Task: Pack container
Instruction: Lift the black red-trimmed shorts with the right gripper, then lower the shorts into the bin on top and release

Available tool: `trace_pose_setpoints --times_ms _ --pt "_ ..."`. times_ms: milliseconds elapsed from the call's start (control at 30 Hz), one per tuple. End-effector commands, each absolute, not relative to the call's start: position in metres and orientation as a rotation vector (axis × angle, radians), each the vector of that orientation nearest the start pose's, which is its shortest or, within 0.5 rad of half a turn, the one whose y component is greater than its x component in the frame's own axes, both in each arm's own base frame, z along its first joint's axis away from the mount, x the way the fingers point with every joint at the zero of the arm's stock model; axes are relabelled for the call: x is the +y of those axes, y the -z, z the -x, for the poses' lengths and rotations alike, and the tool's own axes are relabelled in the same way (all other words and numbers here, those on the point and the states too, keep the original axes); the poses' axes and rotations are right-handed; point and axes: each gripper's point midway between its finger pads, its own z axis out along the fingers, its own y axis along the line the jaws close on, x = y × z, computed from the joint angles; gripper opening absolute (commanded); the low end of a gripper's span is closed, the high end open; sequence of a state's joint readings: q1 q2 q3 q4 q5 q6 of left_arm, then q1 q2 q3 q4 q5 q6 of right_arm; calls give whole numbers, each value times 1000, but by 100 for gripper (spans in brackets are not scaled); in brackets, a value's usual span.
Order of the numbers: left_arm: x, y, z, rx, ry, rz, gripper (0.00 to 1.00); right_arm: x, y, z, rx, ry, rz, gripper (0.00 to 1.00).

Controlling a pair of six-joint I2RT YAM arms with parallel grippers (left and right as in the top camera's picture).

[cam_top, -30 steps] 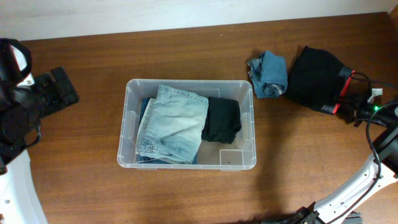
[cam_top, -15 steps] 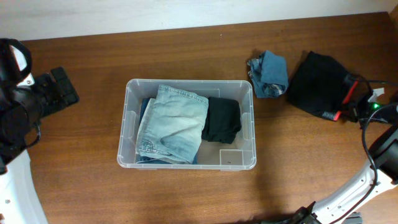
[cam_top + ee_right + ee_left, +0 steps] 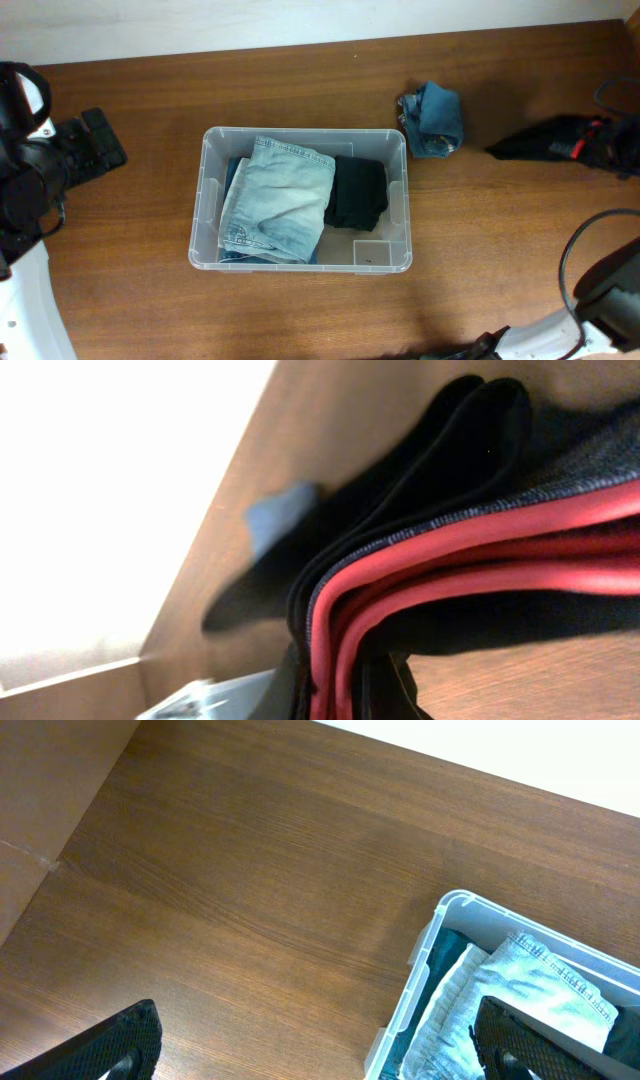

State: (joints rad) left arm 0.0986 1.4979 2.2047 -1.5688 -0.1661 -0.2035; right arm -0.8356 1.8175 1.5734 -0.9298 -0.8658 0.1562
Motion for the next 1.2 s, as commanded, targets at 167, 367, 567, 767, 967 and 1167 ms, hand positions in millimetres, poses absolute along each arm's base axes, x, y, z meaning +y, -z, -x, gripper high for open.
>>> trace_pose_setpoints --times_ms 167,367,567,767,967,1167 --pt "61 -397 -302 2375 -159 461 100 -104 -331 -362 2068 -892 -466 4" --pt "61 -397 -302 2375 -159 461 100 44 -399 -341 1991 -995 100 4" --pt "61 -397 -302 2375 -159 461 100 199 -443 -310 1767 -1233 648 4" --pt "61 -397 -302 2376 -159 462 100 299 -477 -279 1449 -1384 941 4" --pt "61 -397 -302 2376 -159 462 100 319 -454 -305 1455 -1398 953 4" --pt "61 -397 -302 2375 -159 461 100 326 -429 -320 1523 -1408 946 4"
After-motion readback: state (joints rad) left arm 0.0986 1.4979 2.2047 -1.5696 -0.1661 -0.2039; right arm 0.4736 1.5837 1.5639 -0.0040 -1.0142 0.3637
